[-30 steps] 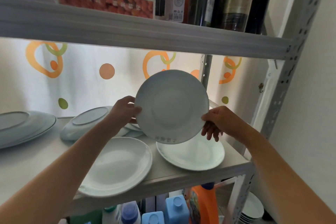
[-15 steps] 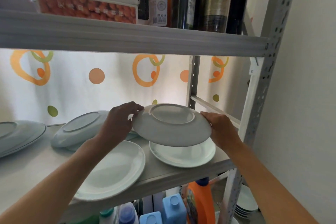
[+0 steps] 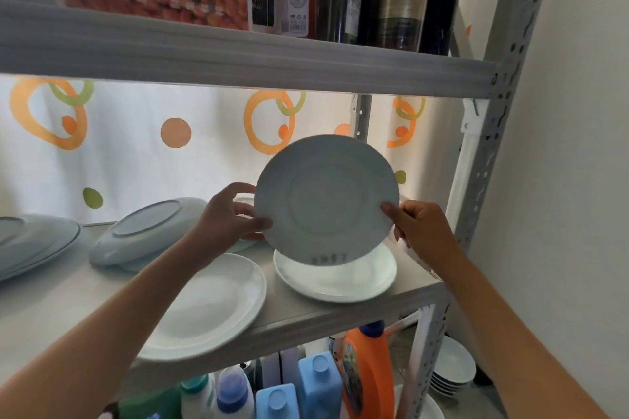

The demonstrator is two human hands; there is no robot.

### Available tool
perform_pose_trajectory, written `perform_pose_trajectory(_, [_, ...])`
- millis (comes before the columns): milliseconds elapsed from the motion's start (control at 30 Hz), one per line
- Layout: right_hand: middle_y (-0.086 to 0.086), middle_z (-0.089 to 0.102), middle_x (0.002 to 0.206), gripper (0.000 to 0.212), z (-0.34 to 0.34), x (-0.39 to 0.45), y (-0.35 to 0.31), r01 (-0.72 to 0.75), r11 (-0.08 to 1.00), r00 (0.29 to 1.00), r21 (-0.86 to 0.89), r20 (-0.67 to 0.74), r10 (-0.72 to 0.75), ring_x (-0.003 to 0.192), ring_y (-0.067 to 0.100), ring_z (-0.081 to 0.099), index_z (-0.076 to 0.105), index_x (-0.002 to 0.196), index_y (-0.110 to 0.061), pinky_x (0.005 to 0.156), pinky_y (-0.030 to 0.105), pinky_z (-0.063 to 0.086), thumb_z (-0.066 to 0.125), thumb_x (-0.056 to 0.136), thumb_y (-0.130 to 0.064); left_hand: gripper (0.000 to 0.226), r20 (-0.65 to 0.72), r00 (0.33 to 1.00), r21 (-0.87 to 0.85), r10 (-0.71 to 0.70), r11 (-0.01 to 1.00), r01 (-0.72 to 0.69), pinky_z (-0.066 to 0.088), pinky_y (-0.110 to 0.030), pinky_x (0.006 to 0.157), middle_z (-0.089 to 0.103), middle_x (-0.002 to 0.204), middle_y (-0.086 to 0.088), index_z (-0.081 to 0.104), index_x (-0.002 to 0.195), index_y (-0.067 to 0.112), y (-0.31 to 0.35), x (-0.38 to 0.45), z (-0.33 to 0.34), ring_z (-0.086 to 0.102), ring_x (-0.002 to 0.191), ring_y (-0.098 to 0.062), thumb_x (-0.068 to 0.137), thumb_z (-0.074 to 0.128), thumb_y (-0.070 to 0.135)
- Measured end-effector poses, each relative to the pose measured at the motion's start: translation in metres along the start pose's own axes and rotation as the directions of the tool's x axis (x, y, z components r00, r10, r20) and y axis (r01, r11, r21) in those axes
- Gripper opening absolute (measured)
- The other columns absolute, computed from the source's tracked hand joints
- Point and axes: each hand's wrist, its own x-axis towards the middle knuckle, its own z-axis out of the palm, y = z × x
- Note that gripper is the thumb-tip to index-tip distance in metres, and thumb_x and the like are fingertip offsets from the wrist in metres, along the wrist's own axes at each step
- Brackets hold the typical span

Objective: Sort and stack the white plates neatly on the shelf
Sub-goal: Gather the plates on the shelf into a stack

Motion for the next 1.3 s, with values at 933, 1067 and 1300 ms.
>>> perform_pose_trajectory(933, [0.004, 0.065, 0.08, 0.041, 0.005, -0.019, 0.044, -0.201, 0.829, 0.914, -0.522, 0.204, 0.35, 0.077, 0.015, 0.061, 0.065, 0.083, -0.007, 0.066, 0.024, 0.043, 0.043, 0.1, -0.037, 0.013, -0.016, 0.994, 0.581, -0.108, 0.808, 0.097, 0.049, -0.025, 0.043, 0.065, 0.052, -0.015, 0.068, 0.071, -0.003, -0.026, 0.006, 0.027, 0.06, 0.04, -0.018, 0.082, 0.06, -0.004])
perform_pose_trajectory(1067, [-0.002, 0.061, 0.071, 0.044, 0.01, -0.016, 0.051, -0.162, 0.794, 0.916, -0.587, 0.211, 0.343, 0.069, 0.01, 0.06, 0.064, 0.077, -0.012, 0.059, 0.022, 0.04, 0.043, 0.098, -0.045, 0.016, -0.01, 0.998, 0.576, -0.068, 0.815, 0.061, 0.051, -0.027, 0.043, 0.065, 0.052, -0.016, 0.067, 0.067, -0.002, -0.032, 0.013, 0.03, 0.061, 0.044, -0.023, 0.083, 0.064, 0.0])
perform_pose_trajectory(1300, [-0.002, 0.054, 0.058, 0.05, 0.009, -0.003, 0.04, -0.144, 0.817, 0.974, -0.558, 0.067, 0.218, 0.056, 0.009, 0.053, 0.053, 0.062, -0.015, 0.05, 0.021, 0.03, 0.041, 0.1, -0.045, 0.02, 0.012, 0.982, 0.668, 0.186, 0.729, -0.146, 0.049, -0.026, 0.055, 0.064, 0.052, -0.001, 0.066, 0.065, 0.011, -0.037, 0.043, 0.045, 0.062, 0.046, -0.014, 0.084, 0.061, 0.01])
